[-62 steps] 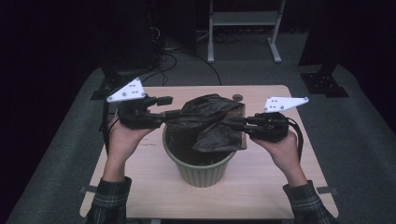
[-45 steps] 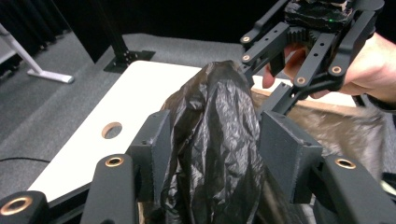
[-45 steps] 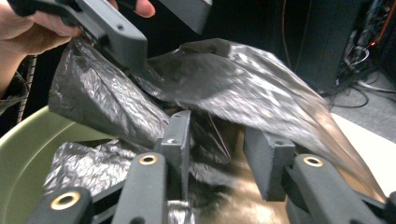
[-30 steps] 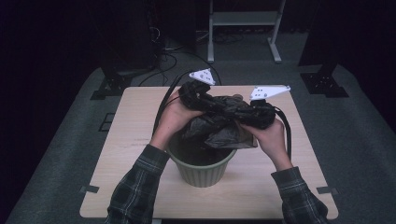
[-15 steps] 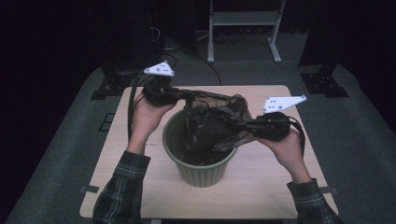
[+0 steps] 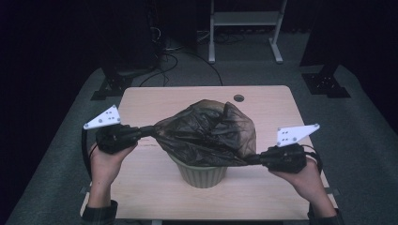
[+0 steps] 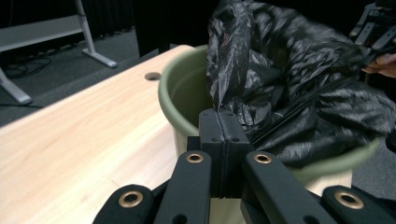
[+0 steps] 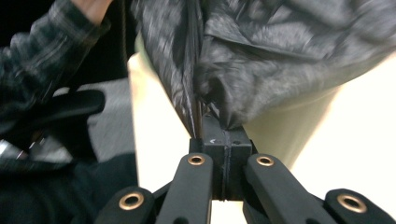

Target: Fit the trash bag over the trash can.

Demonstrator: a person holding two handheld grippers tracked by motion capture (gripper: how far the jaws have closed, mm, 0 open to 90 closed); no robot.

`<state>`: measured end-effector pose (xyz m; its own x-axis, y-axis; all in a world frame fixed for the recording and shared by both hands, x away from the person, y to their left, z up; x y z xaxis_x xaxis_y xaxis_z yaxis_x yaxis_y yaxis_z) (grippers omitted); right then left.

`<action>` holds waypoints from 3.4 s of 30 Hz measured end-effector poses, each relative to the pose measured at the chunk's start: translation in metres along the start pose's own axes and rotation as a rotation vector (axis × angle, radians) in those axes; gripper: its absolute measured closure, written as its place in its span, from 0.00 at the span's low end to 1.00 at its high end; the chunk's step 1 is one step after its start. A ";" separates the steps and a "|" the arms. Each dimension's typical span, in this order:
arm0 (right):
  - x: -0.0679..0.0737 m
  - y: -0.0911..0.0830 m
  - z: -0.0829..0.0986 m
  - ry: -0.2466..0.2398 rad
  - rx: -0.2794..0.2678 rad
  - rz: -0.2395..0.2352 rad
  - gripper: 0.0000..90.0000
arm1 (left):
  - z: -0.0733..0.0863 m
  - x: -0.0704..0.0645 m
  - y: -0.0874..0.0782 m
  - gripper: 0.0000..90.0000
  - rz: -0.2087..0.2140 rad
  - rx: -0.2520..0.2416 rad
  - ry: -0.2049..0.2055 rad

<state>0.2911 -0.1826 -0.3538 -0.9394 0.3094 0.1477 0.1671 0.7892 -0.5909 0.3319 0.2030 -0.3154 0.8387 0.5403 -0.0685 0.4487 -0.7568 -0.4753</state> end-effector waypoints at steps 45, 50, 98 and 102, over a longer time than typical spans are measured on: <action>0.008 -0.052 -0.014 0.058 -0.140 0.159 0.47 | 0.034 0.034 0.032 1.00 -0.052 0.102 -0.096; 0.015 -0.059 -0.051 0.024 -0.186 0.134 0.46 | 0.034 0.033 0.032 1.00 -0.048 0.101 -0.094; -0.156 0.068 0.032 0.344 -0.010 0.384 1.00 | 0.062 0.077 0.115 1.00 -0.075 0.270 -0.105; -0.155 0.080 0.046 0.347 0.007 0.375 1.00 | 0.078 0.074 0.120 1.00 -0.075 0.320 -0.102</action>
<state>0.4361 -0.1918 -0.4603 -0.6601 0.7297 0.1783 0.4708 0.5869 -0.6588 0.4238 0.1816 -0.4462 0.7645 0.6364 -0.1027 0.3748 -0.5684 -0.7324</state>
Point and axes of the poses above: each handheld gripper's, and its own axes: y roughly forward along the jaws, z roughly out of its underside, x roughly to its left, the point moved 5 cm from there along y, roughly forward along the jaws, and after that the axes turned 7 degrees about x, right-handed, at the moved point
